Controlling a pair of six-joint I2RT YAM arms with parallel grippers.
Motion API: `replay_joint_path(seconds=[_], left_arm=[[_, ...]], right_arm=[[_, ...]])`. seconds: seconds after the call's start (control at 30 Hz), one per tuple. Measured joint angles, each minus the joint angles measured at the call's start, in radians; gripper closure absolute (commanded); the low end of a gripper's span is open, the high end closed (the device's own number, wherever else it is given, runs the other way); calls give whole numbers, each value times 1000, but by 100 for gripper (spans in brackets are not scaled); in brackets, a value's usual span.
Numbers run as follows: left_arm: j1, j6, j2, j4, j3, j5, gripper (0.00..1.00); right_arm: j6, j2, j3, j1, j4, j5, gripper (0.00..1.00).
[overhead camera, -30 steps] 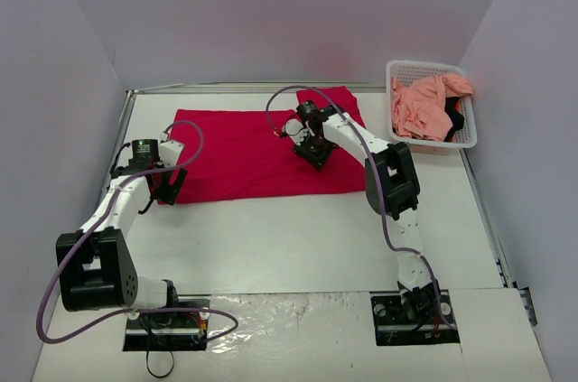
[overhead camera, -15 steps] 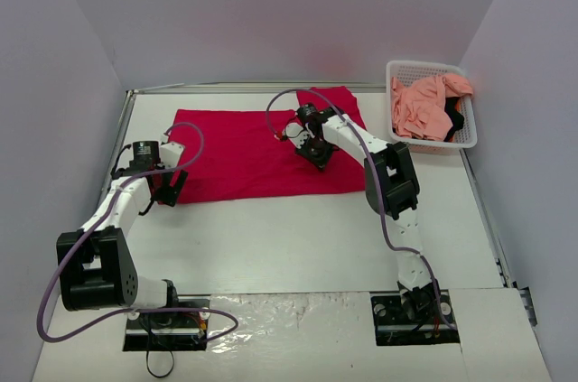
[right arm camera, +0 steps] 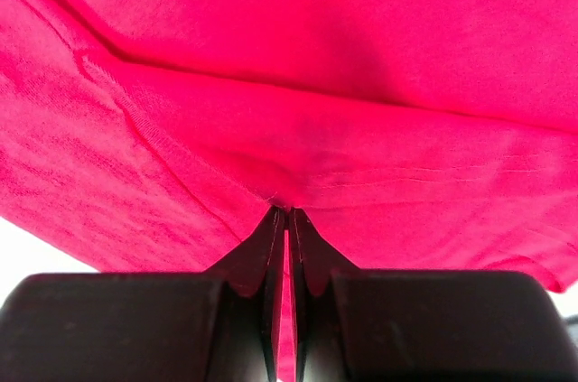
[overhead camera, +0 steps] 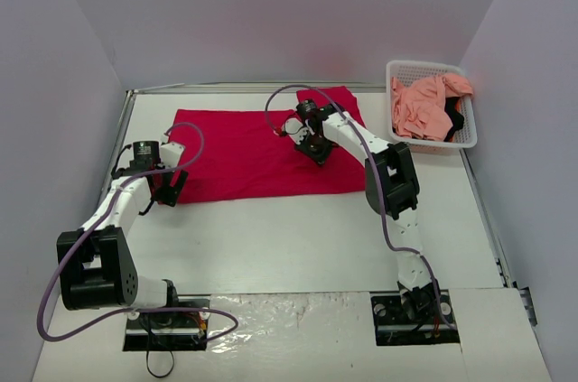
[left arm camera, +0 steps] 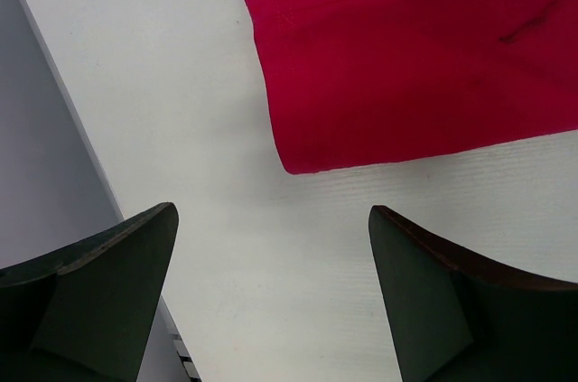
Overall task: Fold and stack the t-shirts
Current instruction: Fold the flattened tshirt in 1/3 of the way
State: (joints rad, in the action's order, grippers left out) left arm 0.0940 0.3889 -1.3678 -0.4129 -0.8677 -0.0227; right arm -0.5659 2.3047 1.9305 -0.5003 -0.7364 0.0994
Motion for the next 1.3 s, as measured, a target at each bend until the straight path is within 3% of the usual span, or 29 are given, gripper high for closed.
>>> replay_joint_path(seconds=[0.63,1.0,1.3], left_arm=[[0,-1,-12,3,0,-2,14],[0,-1,-46,9,0,-24,14],[0,-1,-49,13,3,-35,14]], right_arm=[[-24,31,245,-31,23,-48,100],[-92,177,258,-59,82,-89,100],[-98,182,269,-73,174,-128,100]])
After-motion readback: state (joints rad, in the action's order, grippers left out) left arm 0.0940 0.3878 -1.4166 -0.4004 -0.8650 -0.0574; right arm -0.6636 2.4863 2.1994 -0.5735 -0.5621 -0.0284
